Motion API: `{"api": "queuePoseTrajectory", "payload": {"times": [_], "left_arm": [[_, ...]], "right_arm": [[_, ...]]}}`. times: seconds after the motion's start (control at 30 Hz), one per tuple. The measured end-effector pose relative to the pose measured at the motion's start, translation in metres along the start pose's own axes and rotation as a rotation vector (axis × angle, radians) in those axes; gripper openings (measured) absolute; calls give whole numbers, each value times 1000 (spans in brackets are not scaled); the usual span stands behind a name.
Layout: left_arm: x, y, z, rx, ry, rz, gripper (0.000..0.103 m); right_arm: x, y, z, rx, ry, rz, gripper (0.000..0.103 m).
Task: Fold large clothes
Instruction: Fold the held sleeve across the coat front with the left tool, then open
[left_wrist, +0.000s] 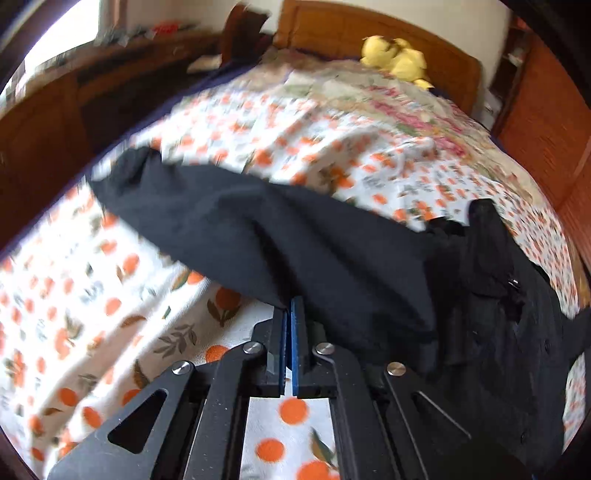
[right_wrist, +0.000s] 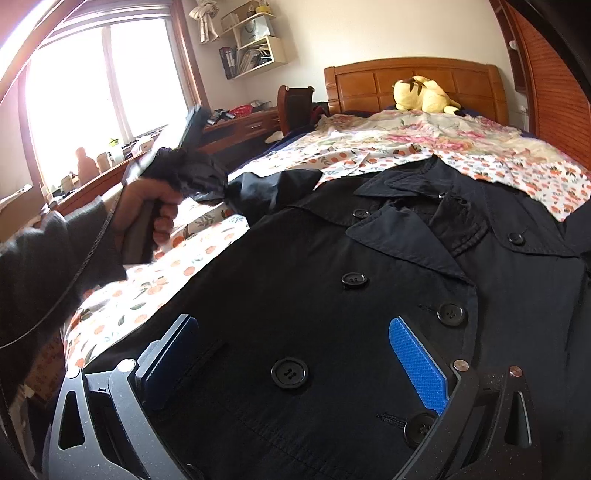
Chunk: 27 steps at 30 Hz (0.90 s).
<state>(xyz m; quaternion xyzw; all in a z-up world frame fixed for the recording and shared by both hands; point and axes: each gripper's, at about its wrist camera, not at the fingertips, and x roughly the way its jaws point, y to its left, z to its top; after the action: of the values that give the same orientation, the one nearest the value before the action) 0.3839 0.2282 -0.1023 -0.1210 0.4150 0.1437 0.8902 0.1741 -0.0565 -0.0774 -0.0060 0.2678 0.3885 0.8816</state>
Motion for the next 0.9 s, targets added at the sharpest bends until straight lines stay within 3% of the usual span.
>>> {"api": "queuePoseTrajectory", "payload": {"times": [0.13, 0.27, 0.47, 0.53, 0.67, 0.73, 0.8, 0.9], "left_arm": [[-53, -36, -4, 93, -75, -31, 2], [-88, -61, -25, 162, -97, -65, 2], [-111, -65, -61, 196, -121, -66, 2], [-114, -59, -72, 190, -123, -76, 7], [-122, -41, -85, 177, -148, -90, 44], [-125, -34, -89, 178, -157, -75, 53], [-125, -20, -91, 174, -147, -94, 76], [-117, -3, -89, 148, -146, -65, 78]], "right_arm": [[-5, 3, 1, -23, -16, -10, 103], [-17, 2, 1, -47, -22, -20, 103], [-30, -4, -1, -95, -27, -82, 103], [-31, -7, -2, -99, -25, -90, 103], [-30, -11, 0, -99, -22, -101, 103], [-31, -12, 1, -92, -20, -102, 103], [-30, -13, 3, -86, -20, -100, 103], [-26, -14, 7, -80, -21, -99, 103]]}}
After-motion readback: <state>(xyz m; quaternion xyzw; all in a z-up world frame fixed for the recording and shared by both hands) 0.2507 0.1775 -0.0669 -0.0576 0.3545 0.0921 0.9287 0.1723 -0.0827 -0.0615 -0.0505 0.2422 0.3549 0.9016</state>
